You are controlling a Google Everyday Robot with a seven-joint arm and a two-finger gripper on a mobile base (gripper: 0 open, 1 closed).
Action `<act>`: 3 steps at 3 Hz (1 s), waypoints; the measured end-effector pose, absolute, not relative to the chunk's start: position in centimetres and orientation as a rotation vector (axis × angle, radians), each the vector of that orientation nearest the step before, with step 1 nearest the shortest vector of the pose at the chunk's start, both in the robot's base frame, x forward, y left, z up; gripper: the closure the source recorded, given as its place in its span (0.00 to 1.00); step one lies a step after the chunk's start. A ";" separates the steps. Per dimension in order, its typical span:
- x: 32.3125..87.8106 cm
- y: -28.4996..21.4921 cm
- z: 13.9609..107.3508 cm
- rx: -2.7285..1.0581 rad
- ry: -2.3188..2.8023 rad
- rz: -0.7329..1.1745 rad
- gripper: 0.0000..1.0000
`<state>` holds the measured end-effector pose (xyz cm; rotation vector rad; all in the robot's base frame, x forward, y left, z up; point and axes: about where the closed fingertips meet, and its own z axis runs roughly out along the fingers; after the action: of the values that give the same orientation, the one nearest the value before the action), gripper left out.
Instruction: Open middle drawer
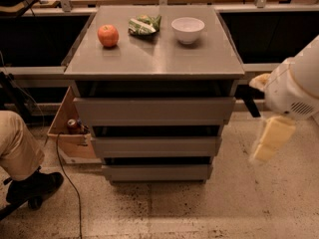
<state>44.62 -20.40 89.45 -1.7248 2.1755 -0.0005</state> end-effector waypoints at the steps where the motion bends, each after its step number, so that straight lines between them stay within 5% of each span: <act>1: 45.1 -18.7 80.7 -1.706 2.127 0.123 0.00; 3: 45.4 -16.3 70.5 -1.722 2.105 0.294 0.00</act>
Offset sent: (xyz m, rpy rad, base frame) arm 0.0156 0.0395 -0.2111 0.2408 0.0645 0.0521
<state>45.40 -16.26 70.53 -1.7215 2.1048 0.2936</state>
